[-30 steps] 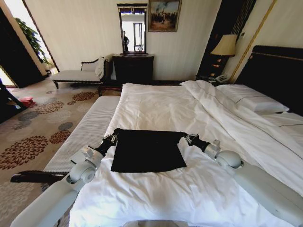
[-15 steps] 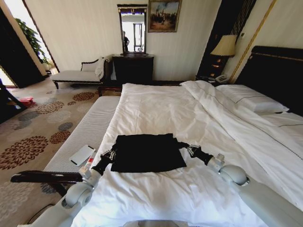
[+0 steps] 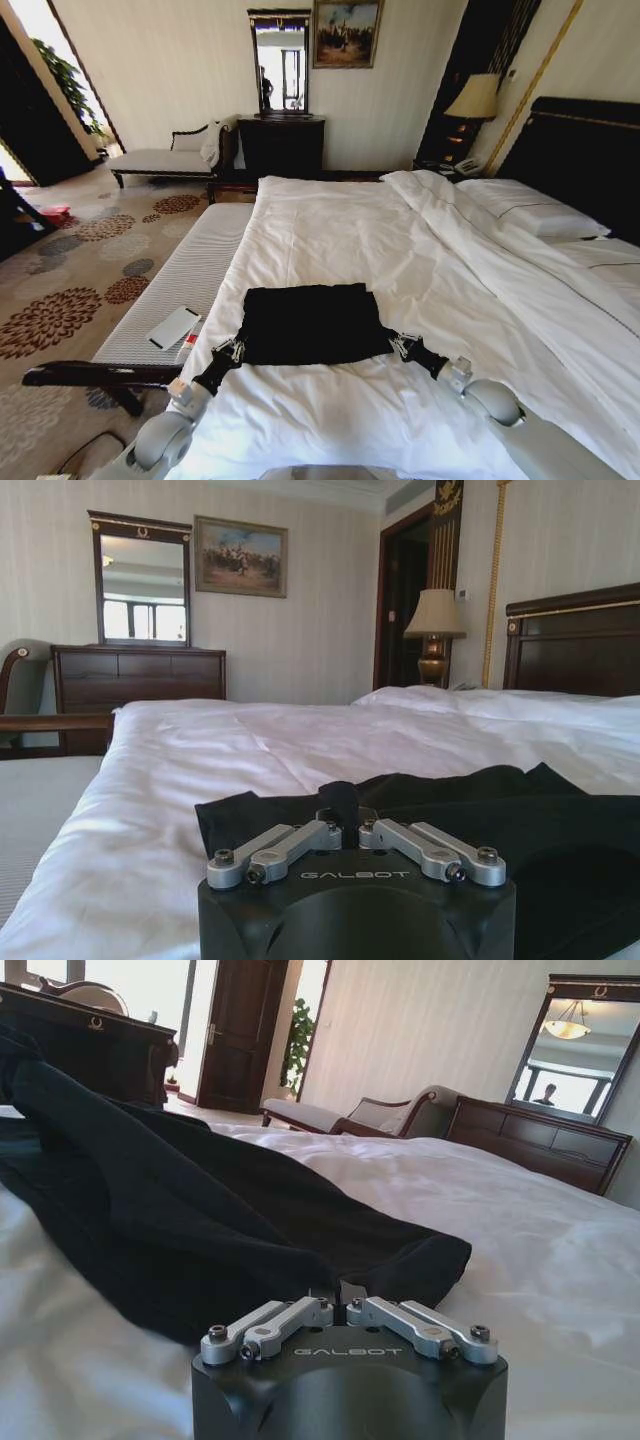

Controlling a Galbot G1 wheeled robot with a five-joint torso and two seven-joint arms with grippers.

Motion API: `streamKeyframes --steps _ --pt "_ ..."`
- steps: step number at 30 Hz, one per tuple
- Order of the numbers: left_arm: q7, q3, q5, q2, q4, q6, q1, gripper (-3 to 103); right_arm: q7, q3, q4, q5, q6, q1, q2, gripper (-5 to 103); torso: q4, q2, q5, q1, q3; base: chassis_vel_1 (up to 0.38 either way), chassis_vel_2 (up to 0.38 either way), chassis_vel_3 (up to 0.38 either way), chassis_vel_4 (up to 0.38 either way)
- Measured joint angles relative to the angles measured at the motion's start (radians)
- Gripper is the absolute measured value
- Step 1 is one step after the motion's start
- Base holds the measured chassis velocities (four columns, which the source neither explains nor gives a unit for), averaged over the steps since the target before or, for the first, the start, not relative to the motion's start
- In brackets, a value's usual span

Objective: Fold the clothes on the bed.

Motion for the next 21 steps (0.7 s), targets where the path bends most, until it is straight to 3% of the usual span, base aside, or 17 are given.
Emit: streamKeyframes --steps 1,3,4,6,8,10,13,15,19,21 --pt "-0.013 -0.006 0.020 0.001 0.012 0.005 0.003 11 -0.017 0.001 -0.005 -0.040 0.013 -0.019 0.013 6 -0.0001 0.000 0.0001 0.000 0.000 0.000 0.000 0.000 0.000" --pt "-0.015 -0.014 0.024 0.005 0.019 0.013 0.003 16 -0.028 0.006 -0.007 -0.055 0.016 -0.029 0.018 18 -0.0002 0.000 0.0001 0.000 0.000 0.000 0.000 0.000 0.000" --pt "-0.015 -0.014 0.024 0.005 0.019 0.013 0.003 16 -0.028 0.006 -0.007 -0.055 0.016 -0.029 0.018 18 -0.0002 0.000 0.0001 0.000 0.000 0.000 0.000 0.000 0.000" --pt "-0.017 -0.022 0.035 0.006 0.023 0.015 0.004 26 -0.036 0.013 -0.010 -0.075 0.018 -0.037 0.022 22 -0.0002 0.000 0.0000 0.000 0.000 0.000 0.000 0.000 0.000" --pt "-0.023 -0.027 0.052 0.006 0.024 0.016 0.011 38 -0.048 0.020 -0.016 -0.101 0.024 -0.039 0.024 33 -0.0001 0.000 0.0001 0.000 0.000 0.000 0.000 0.000 0.000" --pt "-0.027 -0.028 0.063 0.006 0.023 0.017 0.016 38 -0.051 0.022 -0.016 -0.104 0.026 -0.039 0.023 39 -0.0001 0.000 0.0001 0.000 0.000 0.000 0.000 0.000 0.000" --pt "-0.031 -0.038 0.082 0.006 0.009 0.018 0.036 55 -0.073 0.039 -0.013 -0.104 0.030 -0.049 0.011 51 0.0001 0.000 0.0001 0.000 0.000 0.000 0.000 0.000 0.000" --pt "-0.031 -0.044 0.086 0.007 0.002 0.017 0.046 55 -0.089 0.051 -0.010 -0.104 0.032 -0.059 0.006 56 0.0001 0.000 0.0000 0.000 0.000 0.000 0.000 0.000 0.000" --pt "-0.025 -0.073 0.093 0.010 -0.031 0.009 0.090 76 -0.127 0.109 0.009 -0.100 0.040 -0.115 -0.005 73 -0.0003 0.000 0.0001 0.000 0.000 0.000 0.000 0.000 0.000" --pt "-0.023 -0.080 0.093 0.010 -0.038 0.007 0.098 76 -0.134 0.123 0.016 -0.094 0.041 -0.128 -0.007 78 -0.0002 0.000 0.0002 0.000 0.000 0.000 0.000 0.000 0.000"
